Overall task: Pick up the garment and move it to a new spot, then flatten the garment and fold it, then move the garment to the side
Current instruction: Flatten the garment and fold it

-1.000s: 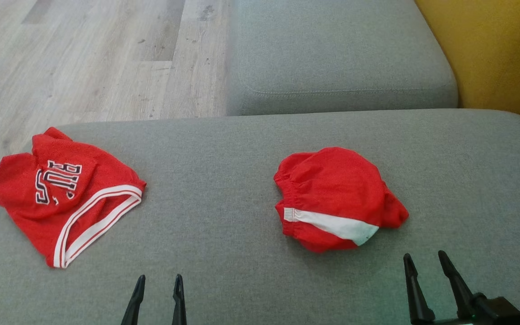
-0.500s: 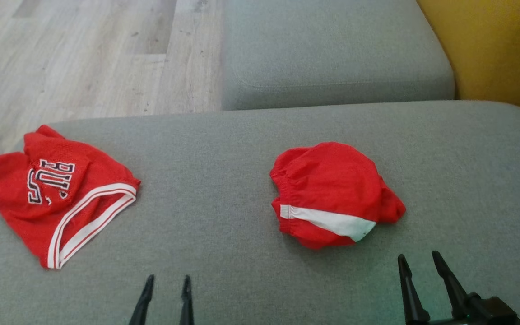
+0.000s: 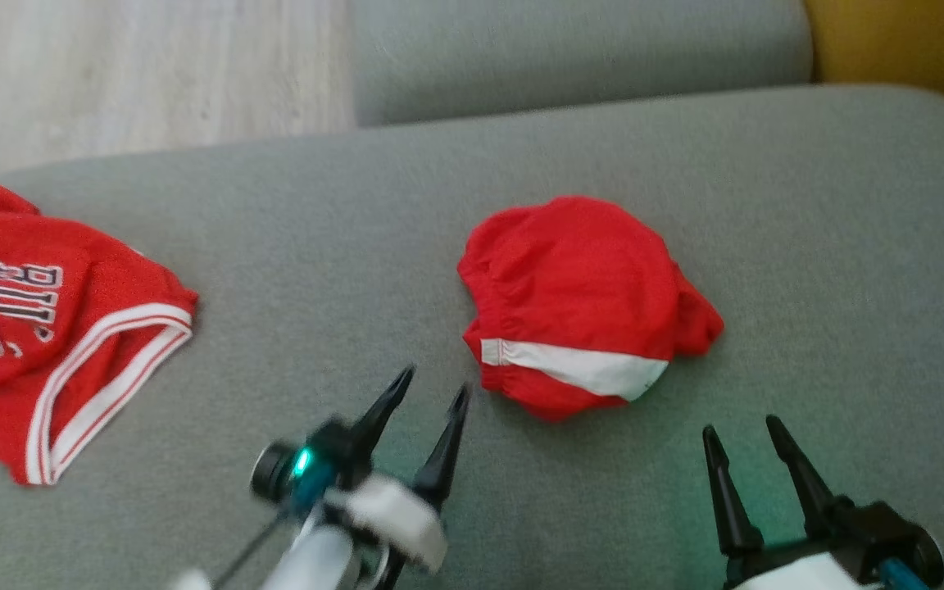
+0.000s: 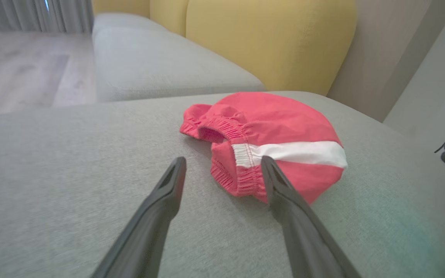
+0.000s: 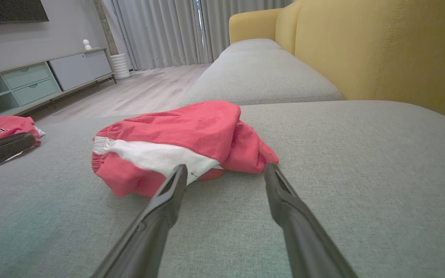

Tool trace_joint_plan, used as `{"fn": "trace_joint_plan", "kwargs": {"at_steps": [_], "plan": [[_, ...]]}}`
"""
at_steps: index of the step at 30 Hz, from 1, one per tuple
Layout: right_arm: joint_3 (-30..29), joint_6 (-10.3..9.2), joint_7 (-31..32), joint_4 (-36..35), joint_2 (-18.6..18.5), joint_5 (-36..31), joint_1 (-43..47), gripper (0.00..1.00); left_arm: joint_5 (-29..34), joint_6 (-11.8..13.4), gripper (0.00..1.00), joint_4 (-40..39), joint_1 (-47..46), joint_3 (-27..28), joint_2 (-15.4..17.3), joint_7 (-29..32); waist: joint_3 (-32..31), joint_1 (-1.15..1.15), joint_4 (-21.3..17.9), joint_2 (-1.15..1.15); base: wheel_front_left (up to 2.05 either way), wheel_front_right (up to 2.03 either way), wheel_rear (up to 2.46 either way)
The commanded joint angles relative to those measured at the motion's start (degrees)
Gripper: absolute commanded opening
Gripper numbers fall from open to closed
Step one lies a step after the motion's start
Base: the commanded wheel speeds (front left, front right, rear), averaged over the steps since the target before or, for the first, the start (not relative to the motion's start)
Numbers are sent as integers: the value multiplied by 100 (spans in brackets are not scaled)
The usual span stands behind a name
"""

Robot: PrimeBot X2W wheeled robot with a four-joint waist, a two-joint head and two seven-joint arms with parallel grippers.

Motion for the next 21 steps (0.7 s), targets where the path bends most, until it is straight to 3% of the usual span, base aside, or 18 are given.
{"fn": "trace_joint_plan", "kwargs": {"at_steps": [1,8,21], "plan": [[143,43,-37,-191,-117,-43,-271,100,-79,-22,100,-119,-282,116,-35,30,185,-1,-123,0,0,0,0],[249,43,-37,-179,-182,-36,-545,100,-981,-271,100,496,-1204,-584,-35,663,492,-1,-423,0,0,0,0],[247,43,-37,-113,-218,-30,-569,100,-1304,-307,100,1176,-1652,-1059,-35,112,489,-1,-683,0,0,0,0]]}}
